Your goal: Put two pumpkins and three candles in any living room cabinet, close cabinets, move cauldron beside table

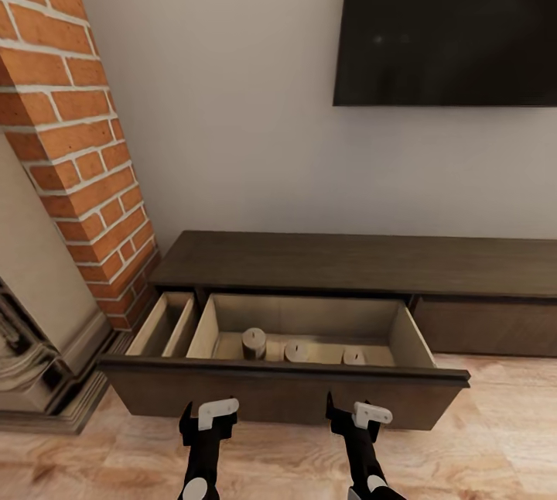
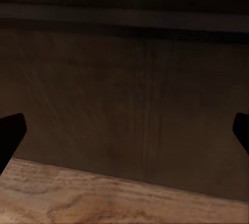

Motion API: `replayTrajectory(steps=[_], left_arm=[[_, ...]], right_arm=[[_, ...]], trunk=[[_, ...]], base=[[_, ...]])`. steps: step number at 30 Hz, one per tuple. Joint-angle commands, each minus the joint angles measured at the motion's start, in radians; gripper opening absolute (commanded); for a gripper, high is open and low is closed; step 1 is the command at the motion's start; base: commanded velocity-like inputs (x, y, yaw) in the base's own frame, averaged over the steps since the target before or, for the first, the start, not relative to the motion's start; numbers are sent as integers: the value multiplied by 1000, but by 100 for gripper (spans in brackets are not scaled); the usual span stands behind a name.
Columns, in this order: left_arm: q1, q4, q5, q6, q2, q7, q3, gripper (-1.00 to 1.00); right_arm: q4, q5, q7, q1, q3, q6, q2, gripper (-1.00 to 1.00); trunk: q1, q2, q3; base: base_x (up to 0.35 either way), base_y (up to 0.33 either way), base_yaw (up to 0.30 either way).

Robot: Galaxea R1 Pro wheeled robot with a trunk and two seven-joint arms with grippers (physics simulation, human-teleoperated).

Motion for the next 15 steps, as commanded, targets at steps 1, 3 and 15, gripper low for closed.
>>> replayTrajectory(steps=[1, 3, 15], left_arm=[[-1, 0, 11, -6, 1, 5, -6, 100], [-1, 0, 11, -6, 2, 5, -6, 100], [-1, 0, 11, -7, 2, 5, -6, 100]], right_arm=[[0, -2, -8, -1, 9, -2, 0, 100], [0, -2, -8, -1, 9, -2, 0, 100], [1, -2, -8, -1, 9, -2, 0, 100]], trunk=[[0, 0, -1], [0, 0, -1], [0, 0, -1]], base=[[202, 0, 0], [237, 0, 0], [153, 0, 0]])
